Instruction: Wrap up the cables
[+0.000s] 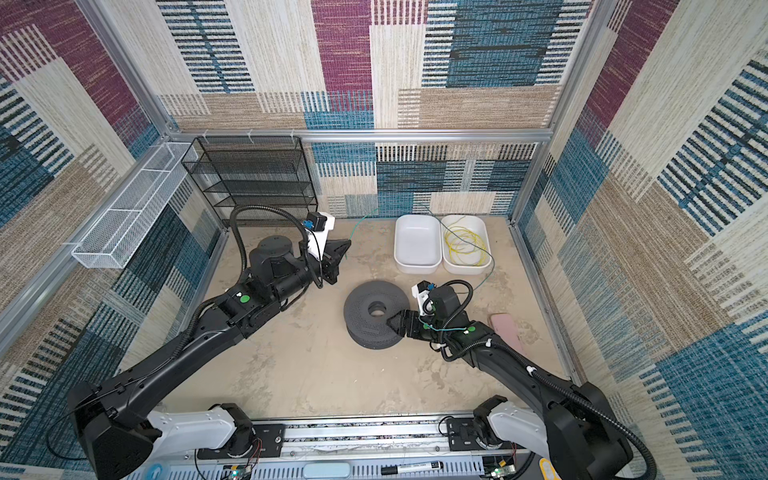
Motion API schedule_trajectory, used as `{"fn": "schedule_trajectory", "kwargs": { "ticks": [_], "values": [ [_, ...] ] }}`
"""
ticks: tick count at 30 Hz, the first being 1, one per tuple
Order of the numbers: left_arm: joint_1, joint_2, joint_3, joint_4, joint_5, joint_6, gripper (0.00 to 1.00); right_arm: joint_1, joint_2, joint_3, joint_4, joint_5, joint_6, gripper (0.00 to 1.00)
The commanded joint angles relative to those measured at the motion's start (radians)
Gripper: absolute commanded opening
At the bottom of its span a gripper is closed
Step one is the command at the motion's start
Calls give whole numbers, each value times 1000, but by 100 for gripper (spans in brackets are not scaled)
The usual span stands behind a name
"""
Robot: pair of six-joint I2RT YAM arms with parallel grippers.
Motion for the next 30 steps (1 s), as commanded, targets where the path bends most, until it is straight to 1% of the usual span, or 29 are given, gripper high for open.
{"fn": "schedule_trajectory", "kwargs": {
  "ticks": [1, 3, 6, 10, 13, 16, 18, 21, 24, 27, 29, 30],
  "values": [
    [32, -21, 48, -3, 20, 65, 0, -5, 3, 29, -85, 19, -69, 76],
    [70, -33, 89, -19, 41, 69, 0, -11, -30, 49, -146, 111, -82, 77],
    [126, -54, 152, -48, 42, 97, 0, -28, -68, 54, -189, 177, -86, 79],
    [203, -79, 216, -65, 38, 112, 0, -52, -71, 47, -214, 210, -87, 80],
    [247, -98, 235, -64, 5, 125, 0, -68, -66, 43, -212, 211, -77, 80],
    [304, -128, 233, -35, -40, 109, 0, -78, -72, 39, -210, 222, -77, 80],
    [346, -141, 240, -38, -37, 89, 0, -93, -75, 37, -207, 222, -77, 80],
    [388, -146, 244, -50, 9, 48, 0, -102, -83, 36, -186, 198, -76, 79],
    [392, -136, 212, -43, 72, 4, 0, -101, -86, 46, -168, 164, -73, 77],
    [392, -137, 142, 2, 110, -56, 0, -101, -127, 45, -103, 54, -68, 75],
    [390, -131, 112, 10, 159, -95, 0, -102, -161, 40, -46, -39, -43, 72],
    [390, -130, 90, 25, 190, -117, 0, -102, -173, 43, -31, -64, -30, 70]
  ]
}}
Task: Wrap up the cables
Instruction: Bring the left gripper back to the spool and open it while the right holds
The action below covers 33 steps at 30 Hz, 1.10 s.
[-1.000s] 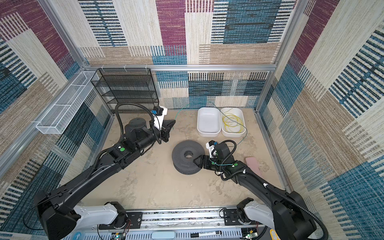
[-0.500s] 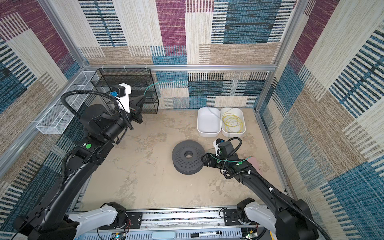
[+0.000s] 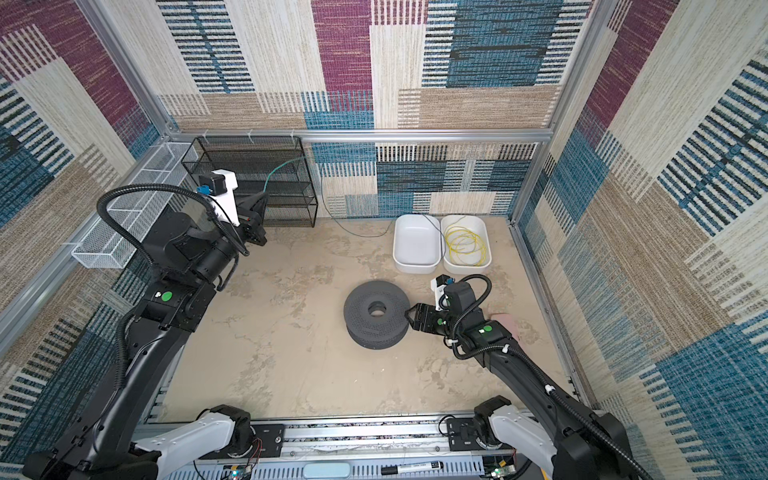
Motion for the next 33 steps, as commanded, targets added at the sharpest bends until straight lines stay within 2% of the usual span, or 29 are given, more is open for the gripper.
{"fn": "schedule_trajectory", "kwargs": {
  "ticks": [1, 7, 13, 19, 24, 28, 31, 33],
  "values": [
    [-2, 1, -53, 78, 122, -115, 0, 0, -39, 5, 140, -163, 51, 69],
    [-31, -14, -157, 71, 246, -159, 0, 12, -99, 27, 342, -214, 227, 70],
    [-96, -44, -258, 70, 370, -154, 0, 126, 11, 84, 655, -114, 389, 73],
    [-220, -53, -296, 3, 324, -77, 0, 229, 223, 250, 805, -111, 433, 75],
    [-275, -51, -322, -13, 293, -69, 0, 257, 284, 303, 825, -90, 427, 74],
    [-295, -44, -328, -17, 292, -60, 0, 262, 307, 314, 825, -96, 425, 64],
    [-308, -36, -322, -23, 289, -51, 0, 266, 327, 334, 805, -108, 415, 48],
    [-311, -32, -323, -19, 292, -51, 0, 268, 332, 339, 803, -109, 413, 43]
  ]
}}
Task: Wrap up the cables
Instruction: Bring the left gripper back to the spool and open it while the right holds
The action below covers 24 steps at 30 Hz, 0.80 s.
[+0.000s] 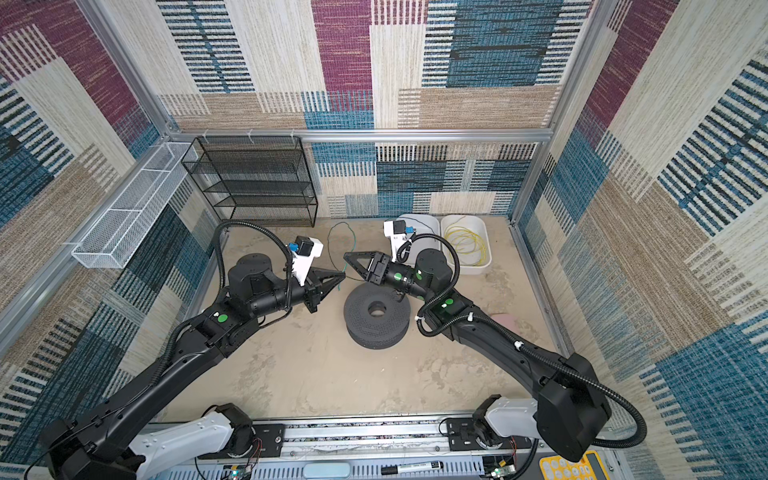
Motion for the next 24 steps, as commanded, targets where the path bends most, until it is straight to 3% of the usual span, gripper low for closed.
{"fn": "schedule_trajectory", "kwargs": {
  "ticks": [1, 7, 16, 17, 21, 24],
  "values": [
    [-4, 4, 5, 4, -1, 24, 0, 1, 10, 15, 24, -11, -8, 39],
    [-10, 1, 5, -11, -8, 36, 0, 6, 9, 18, -8, -1, -26, 11],
    [-12, 4, 4, -17, -23, 47, 0, 8, -15, -8, -24, 19, -47, 0],
    [-11, 4, -2, -8, -28, 43, 3, 6, -20, -12, -27, 24, -49, 0],
    [-13, -1, -24, 3, -36, 3, 45, 6, -65, -42, -61, 88, -79, 0],
    [-11, -48, -83, 18, -90, -42, 57, 6, -97, -73, -92, 134, -103, 0]
  ]
}}
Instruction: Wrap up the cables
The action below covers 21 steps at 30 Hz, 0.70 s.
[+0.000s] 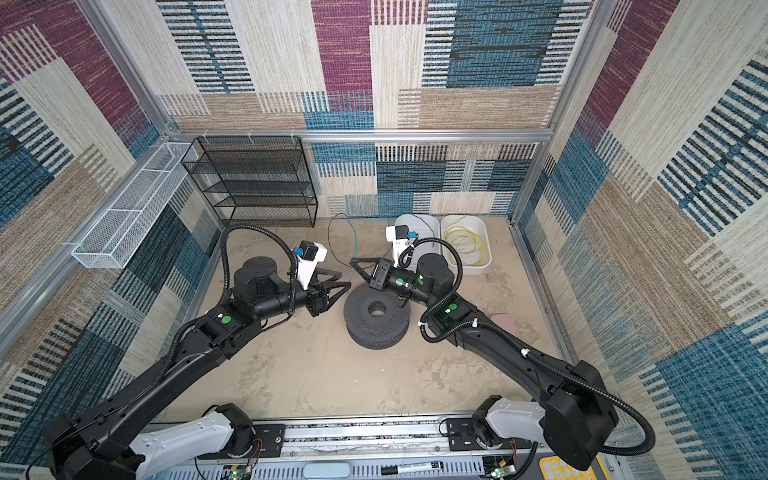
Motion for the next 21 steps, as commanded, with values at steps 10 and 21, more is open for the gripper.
{"fn": "schedule_trajectory", "kwargs": {
  "ticks": [10, 21],
  "values": [
    [5, -275, -445, 52, -388, -493, 69, 0, -146, -192, -118, 171, -100, 0],
    [16, -17, -621, 562, -116, -677, 74, -9, -163, -285, -108, 181, -99, 0]
  ]
}}
